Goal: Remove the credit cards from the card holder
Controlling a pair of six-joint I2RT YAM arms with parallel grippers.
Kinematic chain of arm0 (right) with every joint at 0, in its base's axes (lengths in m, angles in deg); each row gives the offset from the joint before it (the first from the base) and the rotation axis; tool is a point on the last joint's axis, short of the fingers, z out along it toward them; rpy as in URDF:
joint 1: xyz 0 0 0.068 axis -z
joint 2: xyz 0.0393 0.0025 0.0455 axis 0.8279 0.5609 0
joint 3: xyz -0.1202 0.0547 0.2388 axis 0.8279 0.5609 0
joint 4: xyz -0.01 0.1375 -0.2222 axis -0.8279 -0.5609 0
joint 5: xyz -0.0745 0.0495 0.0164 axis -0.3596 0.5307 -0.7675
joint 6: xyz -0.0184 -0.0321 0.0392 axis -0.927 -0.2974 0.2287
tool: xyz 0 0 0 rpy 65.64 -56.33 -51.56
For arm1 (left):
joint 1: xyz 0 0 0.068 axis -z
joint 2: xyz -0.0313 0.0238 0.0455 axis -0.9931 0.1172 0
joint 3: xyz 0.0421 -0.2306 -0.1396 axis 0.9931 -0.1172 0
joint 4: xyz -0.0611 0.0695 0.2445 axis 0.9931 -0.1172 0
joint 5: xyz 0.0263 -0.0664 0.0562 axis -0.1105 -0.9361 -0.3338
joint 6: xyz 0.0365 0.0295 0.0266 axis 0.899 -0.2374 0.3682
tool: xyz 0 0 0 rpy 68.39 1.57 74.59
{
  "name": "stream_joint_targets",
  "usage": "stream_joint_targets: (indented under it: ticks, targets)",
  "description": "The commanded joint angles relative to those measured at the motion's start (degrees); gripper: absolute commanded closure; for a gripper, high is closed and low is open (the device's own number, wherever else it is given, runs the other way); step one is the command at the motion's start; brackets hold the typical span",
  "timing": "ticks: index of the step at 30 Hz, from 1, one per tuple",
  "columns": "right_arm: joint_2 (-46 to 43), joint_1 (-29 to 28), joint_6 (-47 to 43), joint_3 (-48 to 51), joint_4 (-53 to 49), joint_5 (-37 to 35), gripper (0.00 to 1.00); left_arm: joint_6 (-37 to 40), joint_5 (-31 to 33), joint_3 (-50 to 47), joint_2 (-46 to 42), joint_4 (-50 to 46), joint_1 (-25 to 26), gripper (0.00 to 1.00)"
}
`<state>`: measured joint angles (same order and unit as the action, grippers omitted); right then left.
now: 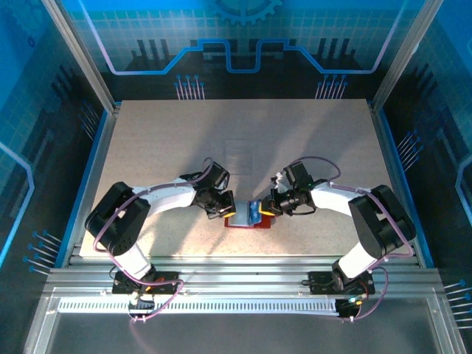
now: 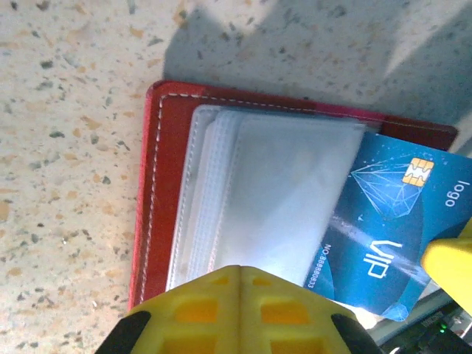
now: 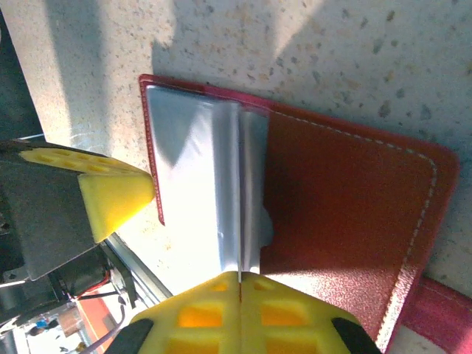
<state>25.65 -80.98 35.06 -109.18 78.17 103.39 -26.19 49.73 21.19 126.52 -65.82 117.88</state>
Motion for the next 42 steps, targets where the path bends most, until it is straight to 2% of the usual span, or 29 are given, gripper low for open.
stream_joint_targets:
  ticks: [1,9,15,20,26,29,34,36,42]
  targets:
    - [-2.8,-0.39,-4.56,-3.4,-6.12,-1.85,0.98,1.13,1.37,1.02,-3.54,-2.03,-1.35,0.94]
    - [-3.47,0.26,-17.44,-13.03,-15.85,-3.62,0.99,2.02,0.42,-4.15,-9.83,-1.27,-7.24,0.92]
    - [-2.79,-0.45,-33.99,-20.81,-18.47,-11.76,1.0,4.54,-2.57,-6.93,-14.13,-2.2,-13.85,0.91]
    - [-0.71,-1.22,-51.62,-27.89,-19.67,-12.59,1.0,10.03,-4.99,-5.72,-16.85,-6.38,-19.43,0.89]
    - [7.13,-1.46,-70.97,-41.06,-28.26,-13.2,1.0,17.27,-7.25,-2.59,-19.28,-12.83,-27.29,0.87]
    - [11.67,-1.79,-77.53,-47.2,-32.07,-14.77,1.0,20.13,-8.73,-1.62,-19.99,-14.69,-31.61,0.86]
    - [21.01,-2.43,-84.79,-59.8,-40.79,-16.86,1.0,21.5,-10.57,-1.7,-19.88,-14.03,-36.99,0.86]
    - [24.81,-2.81,-86.91,-65.09,-44.71,-18.52,1.0,21.39,-12.82,-0.87,-19.38,-14.09,-38.26,0.85]
    - [35.91,-3.46,-91.84,-79.99,-54.88,-21.5,1.0,25.49,-12.34,3.16,-20.65,-19.47,-40.93,0.84]
